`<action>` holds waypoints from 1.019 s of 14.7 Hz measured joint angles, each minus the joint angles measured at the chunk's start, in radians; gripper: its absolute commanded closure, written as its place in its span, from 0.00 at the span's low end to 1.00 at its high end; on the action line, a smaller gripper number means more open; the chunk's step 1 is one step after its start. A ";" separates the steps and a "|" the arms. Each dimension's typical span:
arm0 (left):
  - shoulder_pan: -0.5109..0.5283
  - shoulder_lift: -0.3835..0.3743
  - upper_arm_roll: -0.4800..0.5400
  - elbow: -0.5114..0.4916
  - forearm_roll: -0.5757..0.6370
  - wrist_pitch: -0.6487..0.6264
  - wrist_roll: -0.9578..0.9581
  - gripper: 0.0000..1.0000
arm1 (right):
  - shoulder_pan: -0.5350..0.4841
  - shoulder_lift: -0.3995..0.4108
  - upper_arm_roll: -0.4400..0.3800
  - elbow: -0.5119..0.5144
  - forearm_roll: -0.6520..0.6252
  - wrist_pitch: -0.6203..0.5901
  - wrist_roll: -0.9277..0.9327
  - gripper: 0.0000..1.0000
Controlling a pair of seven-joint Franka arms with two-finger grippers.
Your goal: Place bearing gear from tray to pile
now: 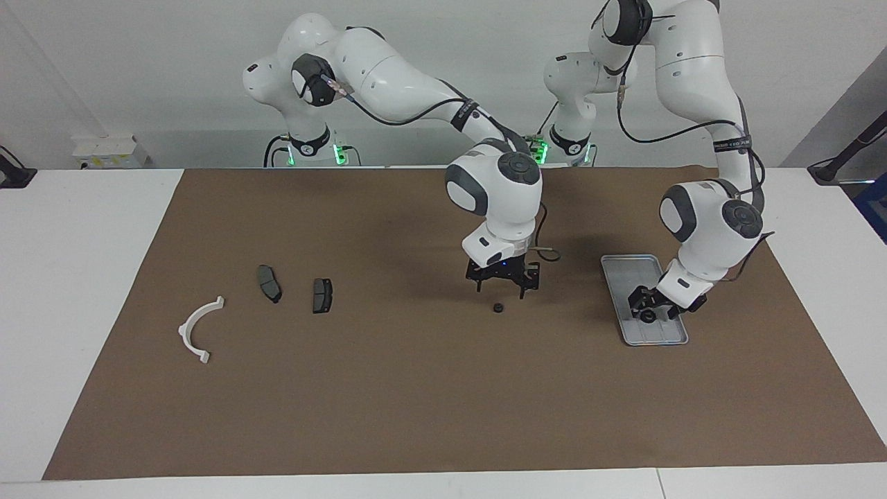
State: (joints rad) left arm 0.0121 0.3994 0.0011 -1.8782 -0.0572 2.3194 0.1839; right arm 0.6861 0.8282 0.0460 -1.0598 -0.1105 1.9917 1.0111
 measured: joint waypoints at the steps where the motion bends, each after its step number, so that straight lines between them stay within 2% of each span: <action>1: 0.000 0.001 0.000 0.000 0.000 0.002 0.000 0.13 | 0.003 0.003 0.002 0.000 0.000 0.009 0.000 0.00; 5: 0.000 0.003 0.000 0.000 0.000 0.005 0.001 0.46 | 0.006 0.027 0.011 -0.011 0.000 0.068 0.000 0.00; 8: 0.000 0.004 -0.001 0.000 0.000 0.007 0.001 0.83 | 0.007 0.039 0.011 -0.025 0.000 0.093 0.000 0.00; 12: 0.000 0.004 -0.001 0.000 0.000 0.007 0.002 0.93 | -0.001 0.039 0.010 -0.049 0.000 0.093 0.000 0.03; 15: 0.000 0.004 0.000 0.003 -0.001 0.001 0.002 0.93 | 0.000 0.040 0.010 -0.071 0.000 0.094 0.000 0.04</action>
State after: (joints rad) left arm 0.0117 0.4031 0.0006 -1.8755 -0.0580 2.3200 0.1855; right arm 0.6857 0.8677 0.0557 -1.1312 -0.1103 2.0853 1.0111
